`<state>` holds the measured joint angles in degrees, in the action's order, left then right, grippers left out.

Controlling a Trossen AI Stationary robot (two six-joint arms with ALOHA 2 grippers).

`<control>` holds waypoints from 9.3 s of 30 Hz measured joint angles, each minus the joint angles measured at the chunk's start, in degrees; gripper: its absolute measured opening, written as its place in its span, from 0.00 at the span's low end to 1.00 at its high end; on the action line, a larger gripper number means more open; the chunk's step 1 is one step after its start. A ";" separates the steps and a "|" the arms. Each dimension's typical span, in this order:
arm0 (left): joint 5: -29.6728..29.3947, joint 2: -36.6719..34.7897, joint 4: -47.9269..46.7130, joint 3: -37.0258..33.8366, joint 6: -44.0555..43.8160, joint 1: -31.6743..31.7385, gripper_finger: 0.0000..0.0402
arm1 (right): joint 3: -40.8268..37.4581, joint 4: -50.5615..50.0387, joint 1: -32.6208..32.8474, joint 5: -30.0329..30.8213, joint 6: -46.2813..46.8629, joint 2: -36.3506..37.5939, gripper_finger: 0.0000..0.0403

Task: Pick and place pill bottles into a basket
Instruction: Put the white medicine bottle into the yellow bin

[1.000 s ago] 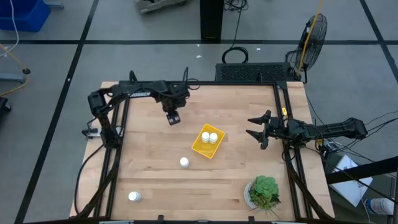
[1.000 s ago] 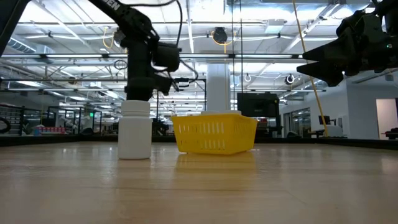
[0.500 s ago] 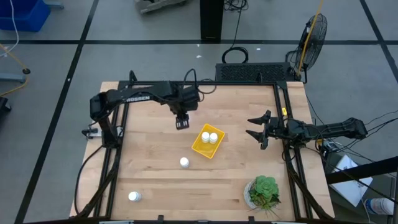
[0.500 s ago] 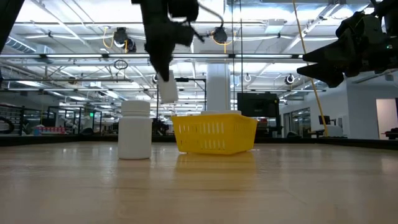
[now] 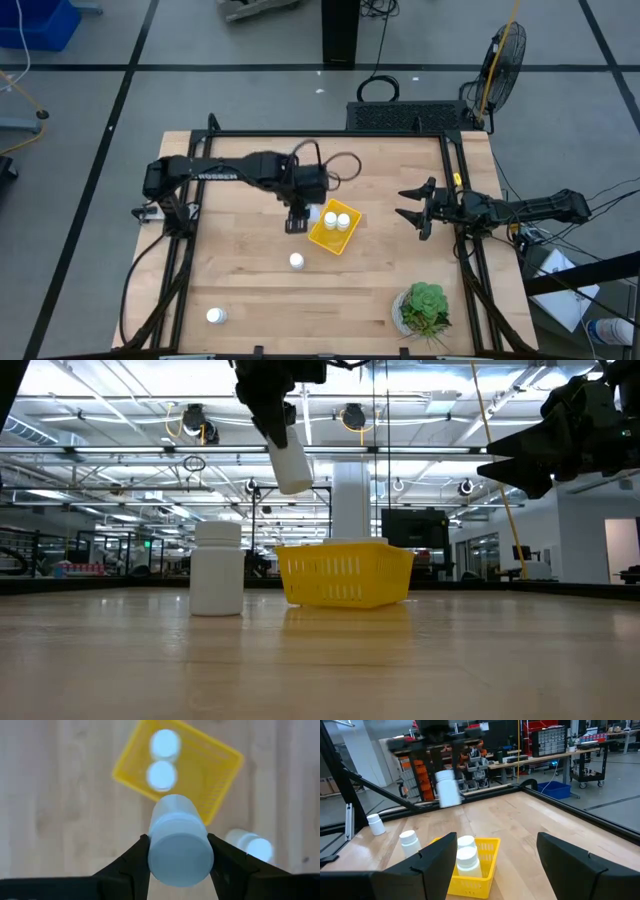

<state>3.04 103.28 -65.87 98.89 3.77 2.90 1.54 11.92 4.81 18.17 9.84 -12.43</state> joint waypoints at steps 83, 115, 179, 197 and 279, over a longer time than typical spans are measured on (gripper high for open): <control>1.83 15.63 -1.37 -0.04 1.34 -2.98 0.41 | 0.00 2.39 0.00 -0.27 -0.43 -0.36 0.66; -1.63 15.93 2.49 -0.07 3.13 -4.16 0.98 | 0.02 1.38 0.01 -0.31 -0.01 -0.38 0.66; 0.79 -72.54 80.85 -93.94 -31.49 -6.47 0.86 | 0.00 12.22 0.17 -4.57 1.50 -0.36 0.66; 4.30 -72.22 79.95 -92.06 -26.69 -8.16 0.72 | 0.00 13.11 0.17 -4.51 1.50 -0.36 0.66; 1.47 -10.71 2.47 -26.95 -104.04 -59.09 0.66 | 0.01 9.66 0.17 -7.79 2.99 -0.49 0.66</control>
<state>4.51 92.58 -63.40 71.94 -100.27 -56.18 1.55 21.58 4.97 10.38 12.83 -12.92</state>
